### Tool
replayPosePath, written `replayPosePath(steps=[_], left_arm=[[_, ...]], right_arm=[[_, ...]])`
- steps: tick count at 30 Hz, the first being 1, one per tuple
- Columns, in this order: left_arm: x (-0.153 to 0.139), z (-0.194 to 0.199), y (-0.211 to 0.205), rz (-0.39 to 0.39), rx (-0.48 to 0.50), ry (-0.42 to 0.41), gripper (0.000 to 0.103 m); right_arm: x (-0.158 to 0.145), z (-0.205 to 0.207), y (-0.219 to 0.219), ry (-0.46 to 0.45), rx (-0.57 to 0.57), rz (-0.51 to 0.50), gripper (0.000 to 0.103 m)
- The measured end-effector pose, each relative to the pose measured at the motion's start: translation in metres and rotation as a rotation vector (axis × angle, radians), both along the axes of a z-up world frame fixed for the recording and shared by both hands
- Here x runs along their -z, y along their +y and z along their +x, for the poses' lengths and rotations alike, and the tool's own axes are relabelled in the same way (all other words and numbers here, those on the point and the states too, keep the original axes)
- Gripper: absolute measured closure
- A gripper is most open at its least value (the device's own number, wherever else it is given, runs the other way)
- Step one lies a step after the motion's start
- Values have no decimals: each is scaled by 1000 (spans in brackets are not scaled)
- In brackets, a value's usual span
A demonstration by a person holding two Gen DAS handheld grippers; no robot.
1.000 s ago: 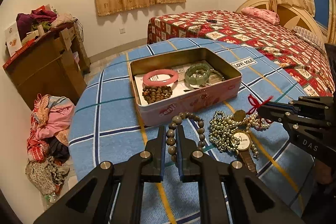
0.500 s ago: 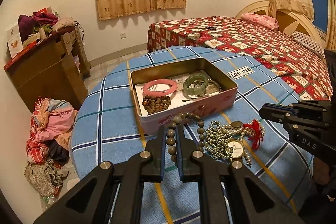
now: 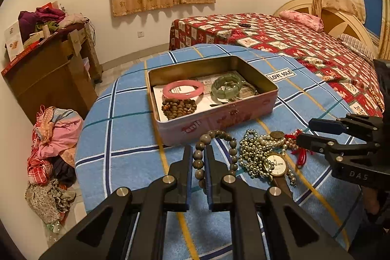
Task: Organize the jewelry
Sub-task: 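Carry the grey bead bracelet and red-ribboned chain over the pink tin with both grippers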
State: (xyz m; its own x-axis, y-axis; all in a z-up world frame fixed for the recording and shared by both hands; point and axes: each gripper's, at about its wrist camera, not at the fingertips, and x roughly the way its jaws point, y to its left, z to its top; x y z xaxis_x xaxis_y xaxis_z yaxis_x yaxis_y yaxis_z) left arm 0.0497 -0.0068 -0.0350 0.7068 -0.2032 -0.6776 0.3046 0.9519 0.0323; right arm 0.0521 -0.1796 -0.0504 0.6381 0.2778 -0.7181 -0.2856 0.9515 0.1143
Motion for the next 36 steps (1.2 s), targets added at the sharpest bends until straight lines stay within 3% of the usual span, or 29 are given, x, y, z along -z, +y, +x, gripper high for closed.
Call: replayPosePath(steps=[7, 9, 10, 14, 24, 36], left_arm=[[7, 0, -4, -7, 20, 22, 94], [7, -1, -4, -11, 20, 23, 94], [7, -1, -3, -12, 18, 22, 94], [0, -2, 0, -22, 14, 8, 94], [-32, 2, -1, -38, 34, -58, 94], [-60, 53, -7, 0, 29, -127, 94]], right_arm=[[14, 9, 3, 48, 8, -34, 57], [17, 10, 4, 57, 14, -44, 70], [18, 10, 4, 61, 9, -39, 94], [13, 4, -3, 48, 14, -7, 95], [-36, 8, -12, -52, 22, 54, 95], [-67, 50, -1, -133, -20, 43, 95]])
